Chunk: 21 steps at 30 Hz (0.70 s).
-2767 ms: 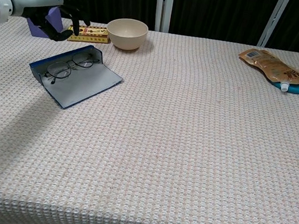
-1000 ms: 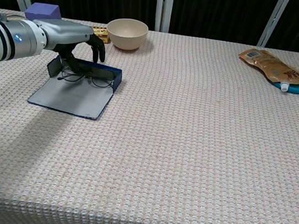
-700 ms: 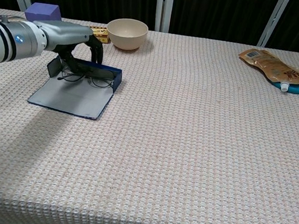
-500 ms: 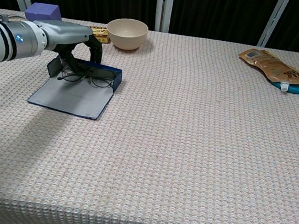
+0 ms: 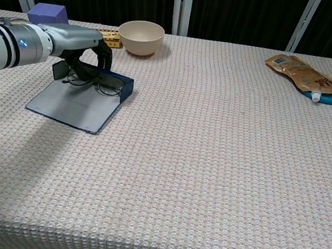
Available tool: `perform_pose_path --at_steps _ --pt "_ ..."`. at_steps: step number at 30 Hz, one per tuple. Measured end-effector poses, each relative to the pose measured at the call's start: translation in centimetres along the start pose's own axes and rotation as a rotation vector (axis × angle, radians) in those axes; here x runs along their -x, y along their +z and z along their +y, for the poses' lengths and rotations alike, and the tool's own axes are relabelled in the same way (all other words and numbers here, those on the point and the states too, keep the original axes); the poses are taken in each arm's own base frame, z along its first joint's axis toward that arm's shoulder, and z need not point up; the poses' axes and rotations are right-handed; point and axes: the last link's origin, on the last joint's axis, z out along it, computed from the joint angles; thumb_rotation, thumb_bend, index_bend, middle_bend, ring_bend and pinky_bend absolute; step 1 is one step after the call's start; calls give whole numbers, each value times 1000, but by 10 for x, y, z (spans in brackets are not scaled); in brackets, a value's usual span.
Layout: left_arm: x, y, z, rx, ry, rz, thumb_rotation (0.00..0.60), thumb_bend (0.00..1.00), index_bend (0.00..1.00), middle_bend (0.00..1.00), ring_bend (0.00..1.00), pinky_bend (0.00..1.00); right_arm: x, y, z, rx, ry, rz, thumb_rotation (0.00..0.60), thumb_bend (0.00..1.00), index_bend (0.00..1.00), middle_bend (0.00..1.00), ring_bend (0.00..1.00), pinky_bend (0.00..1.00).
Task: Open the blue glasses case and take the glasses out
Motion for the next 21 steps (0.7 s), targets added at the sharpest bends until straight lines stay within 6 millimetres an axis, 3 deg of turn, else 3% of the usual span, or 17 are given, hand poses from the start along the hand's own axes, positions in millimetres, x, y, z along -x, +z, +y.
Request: perform_pose_path --at_steps 13,21 --pt "-11 1 3 42 -82 253 600 575 492 435 184 0 0 0 1 6 -1 -1 600 586 0 79 0 0" --pt "8 7 -1 82 -38 333 600 568 455 431 184 0 0 0 1 7 -3 -4 600 586 0 79 0 0"
